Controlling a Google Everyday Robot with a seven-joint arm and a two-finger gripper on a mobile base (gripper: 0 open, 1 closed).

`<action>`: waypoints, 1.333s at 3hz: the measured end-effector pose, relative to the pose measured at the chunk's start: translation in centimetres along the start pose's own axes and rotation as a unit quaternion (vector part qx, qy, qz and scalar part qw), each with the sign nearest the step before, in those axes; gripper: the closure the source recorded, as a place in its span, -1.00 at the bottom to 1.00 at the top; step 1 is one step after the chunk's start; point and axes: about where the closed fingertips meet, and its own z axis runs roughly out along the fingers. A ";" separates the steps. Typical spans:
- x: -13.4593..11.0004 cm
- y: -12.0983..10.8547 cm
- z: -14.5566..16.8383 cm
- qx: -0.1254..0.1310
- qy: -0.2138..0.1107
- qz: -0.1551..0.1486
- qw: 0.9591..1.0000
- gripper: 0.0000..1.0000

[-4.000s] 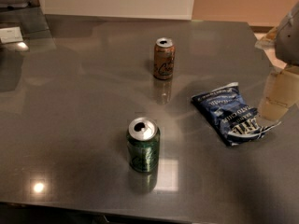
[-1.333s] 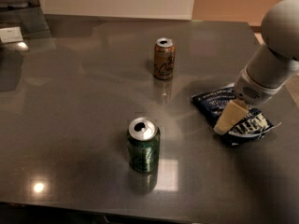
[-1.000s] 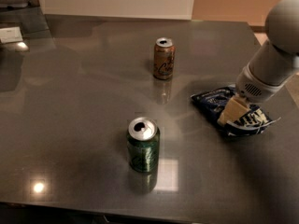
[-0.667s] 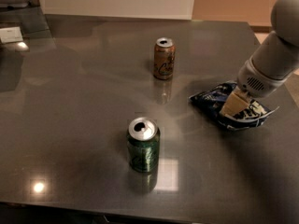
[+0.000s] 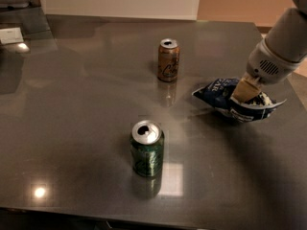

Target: Pick blue chip bag

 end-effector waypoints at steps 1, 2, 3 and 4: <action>-1.6 0.3 -2.5 -0.014 -0.013 -0.018 1.000 1.00; -3.2 0.7 -5.1 -0.022 -0.029 -0.040 0.999 1.00; -5.3 1.1 -8.2 -0.031 -0.056 -0.066 0.996 1.00; -5.3 1.1 -8.2 -0.031 -0.056 -0.066 0.996 1.00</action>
Offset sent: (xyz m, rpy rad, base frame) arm 0.0010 0.0255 0.0951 0.0853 -0.0234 0.1510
